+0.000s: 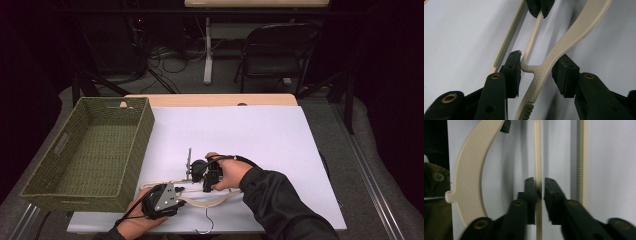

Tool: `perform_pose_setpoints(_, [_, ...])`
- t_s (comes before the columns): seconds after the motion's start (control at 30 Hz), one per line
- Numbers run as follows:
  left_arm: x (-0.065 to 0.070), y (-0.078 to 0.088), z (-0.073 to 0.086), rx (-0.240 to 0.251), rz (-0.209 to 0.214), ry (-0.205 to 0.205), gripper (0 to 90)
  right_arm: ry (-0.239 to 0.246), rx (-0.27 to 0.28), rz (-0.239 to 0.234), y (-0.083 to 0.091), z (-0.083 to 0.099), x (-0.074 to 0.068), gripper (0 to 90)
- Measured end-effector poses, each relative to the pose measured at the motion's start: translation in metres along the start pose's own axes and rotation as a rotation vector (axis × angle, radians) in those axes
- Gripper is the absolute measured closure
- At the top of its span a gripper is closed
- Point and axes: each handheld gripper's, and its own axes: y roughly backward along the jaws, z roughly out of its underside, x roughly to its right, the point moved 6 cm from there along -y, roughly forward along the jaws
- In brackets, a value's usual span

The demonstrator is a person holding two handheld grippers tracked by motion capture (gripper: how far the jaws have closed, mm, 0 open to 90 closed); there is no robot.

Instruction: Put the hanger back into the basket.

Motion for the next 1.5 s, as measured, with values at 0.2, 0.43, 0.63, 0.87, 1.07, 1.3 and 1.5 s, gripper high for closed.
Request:
perform_pose_setpoints(0.2, [-0.003, 0.002, -0.001, 0.002, 0.002, 0.015, 60.7, -0.035, 0.087, 0.066, 0.021, 0.002, 0.003, 69.0])
perform_pose_setpoints(0.43, [-0.009, 0.002, -0.003, -0.004, 0.016, 0.038, 62.2, -0.090, 0.177, 0.136, 0.056, 0.019, 0.003, 68.3])
perform_pose_setpoints(0.63, [-0.013, 0.000, -0.005, -0.018, 0.024, 0.051, 62.6, -0.113, 0.203, 0.167, 0.070, 0.033, 0.000, 69.0])
perform_pose_setpoints(0.87, [-0.018, 0.000, -0.008, -0.045, -0.008, 0.007, 64.5, -0.123, 0.227, 0.187, 0.081, 0.047, -0.005, 69.5])
perform_pose_setpoints(1.07, [-0.023, 0.001, -0.011, -0.062, -0.019, -0.011, 70.2, -0.128, 0.236, 0.205, 0.086, 0.055, -0.008, 70.0])
perform_pose_setpoints(1.3, [-0.030, 0.002, -0.016, -0.075, -0.035, -0.033, 74.8, -0.141, 0.259, 0.220, 0.092, 0.064, -0.008, 70.5])
perform_pose_setpoints(1.5, [-0.031, 0.003, -0.023, -0.090, -0.060, -0.108, 78.4, -0.153, 0.266, 0.237, 0.096, 0.073, -0.007, 70.9])
